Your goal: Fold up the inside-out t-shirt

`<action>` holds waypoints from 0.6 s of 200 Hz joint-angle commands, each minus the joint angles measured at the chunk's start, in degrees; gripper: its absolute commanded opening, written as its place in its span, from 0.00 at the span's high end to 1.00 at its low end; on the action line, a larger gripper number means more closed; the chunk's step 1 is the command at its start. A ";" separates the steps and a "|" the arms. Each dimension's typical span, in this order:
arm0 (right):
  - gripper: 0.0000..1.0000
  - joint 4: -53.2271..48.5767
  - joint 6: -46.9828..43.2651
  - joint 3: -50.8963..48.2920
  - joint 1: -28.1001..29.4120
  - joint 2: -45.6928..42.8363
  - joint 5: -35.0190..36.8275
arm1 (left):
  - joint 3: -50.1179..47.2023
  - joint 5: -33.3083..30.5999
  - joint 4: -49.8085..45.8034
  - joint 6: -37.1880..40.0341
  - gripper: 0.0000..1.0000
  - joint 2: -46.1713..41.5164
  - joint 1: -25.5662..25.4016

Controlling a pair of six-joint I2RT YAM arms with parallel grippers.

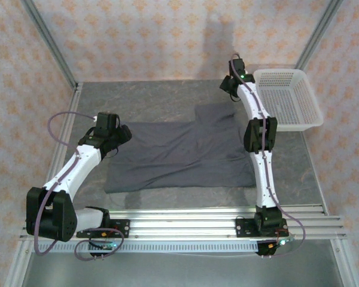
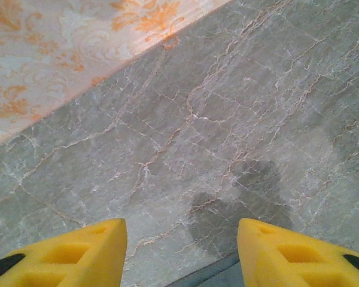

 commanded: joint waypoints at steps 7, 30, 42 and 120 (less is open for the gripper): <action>0.48 -6.43 -3.37 -0.79 -0.46 -4.22 3.05 | 1.72 -2.52 -2.15 1.89 0.42 0.23 -0.37; 0.51 -5.30 -1.90 -17.39 -0.52 -14.44 8.57 | 1.99 -2.62 -1.83 0.98 0.42 0.34 -0.37; 0.52 1.85 -1.61 -31.26 -0.52 -21.49 7.85 | 1.99 -2.73 -1.50 0.79 0.42 0.15 -0.39; 0.56 6.79 -3.87 -46.35 -1.31 -23.86 7.70 | 2.62 3.72 -0.40 1.76 0.39 -0.36 -0.36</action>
